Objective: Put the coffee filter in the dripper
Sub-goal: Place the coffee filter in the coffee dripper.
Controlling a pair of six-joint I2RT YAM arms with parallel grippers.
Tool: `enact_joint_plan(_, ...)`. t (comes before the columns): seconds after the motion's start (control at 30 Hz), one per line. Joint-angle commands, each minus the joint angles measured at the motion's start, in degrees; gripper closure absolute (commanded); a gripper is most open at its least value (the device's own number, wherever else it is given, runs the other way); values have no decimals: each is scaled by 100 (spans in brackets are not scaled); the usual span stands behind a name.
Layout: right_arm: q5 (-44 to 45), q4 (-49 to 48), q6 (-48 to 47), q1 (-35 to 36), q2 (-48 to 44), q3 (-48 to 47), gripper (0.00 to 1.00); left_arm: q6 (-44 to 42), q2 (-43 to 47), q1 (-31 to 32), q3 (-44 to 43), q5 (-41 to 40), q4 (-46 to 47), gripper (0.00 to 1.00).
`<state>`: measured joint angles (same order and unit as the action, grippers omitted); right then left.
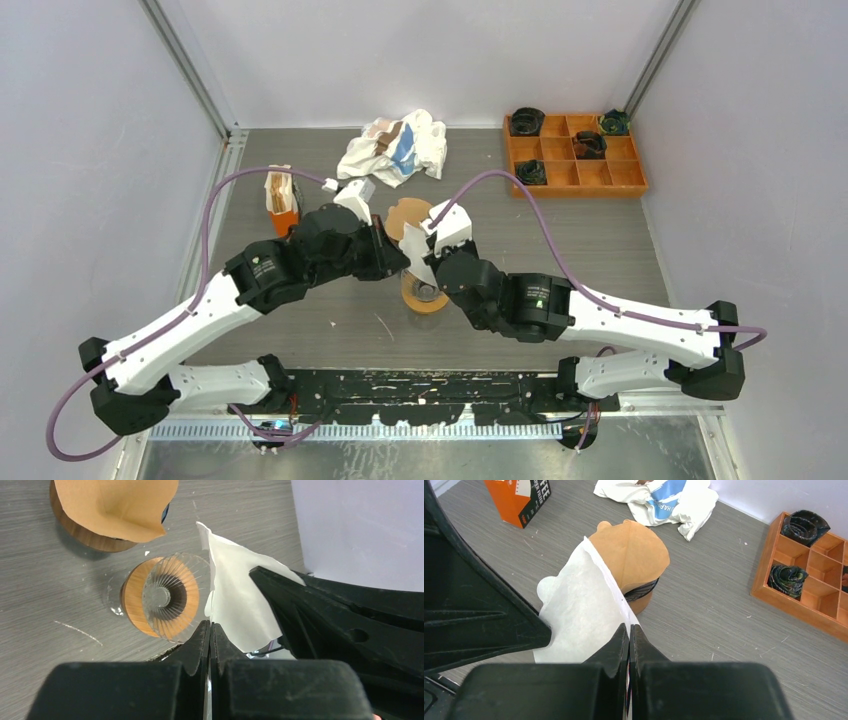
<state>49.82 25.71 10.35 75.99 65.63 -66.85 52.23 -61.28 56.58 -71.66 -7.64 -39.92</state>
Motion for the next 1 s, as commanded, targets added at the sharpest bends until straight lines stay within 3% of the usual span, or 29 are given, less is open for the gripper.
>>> enact_joint_plan(0.0, -16, 207, 471, -7, -65, -319, 94, -219, -109, 37, -262, 160, -203, 100)
enact_joint_plan(0.1, -144, 236, 642, -5, -48, -302, 92, -280, -207, 46, -344, 182, -280, 100)
enact_joint_plan(0.27, -123, 529, 991, 0, 115, -422, 79, -424, -346, 91, -634, 271, -552, 100)
enact_joint_plan(0.4, 132, 786, 1126, -6, 173, -512, 77, -522, -400, 124, -863, 434, -780, 100)
enact_joint_plan(0.57, 91, 869, 1084, -5, 110, -539, 78, -572, -352, 152, -948, 605, -987, 100)
enact_joint_plan(0.73, 13, 1062, 1076, -20, 100, -655, 87, -624, -356, 152, -1014, 657, -1228, 100)
enact_joint_plan(0.97, -428, 1411, 1207, -222, 177, -765, 91, -725, -427, 152, -1169, 656, -1550, 100)
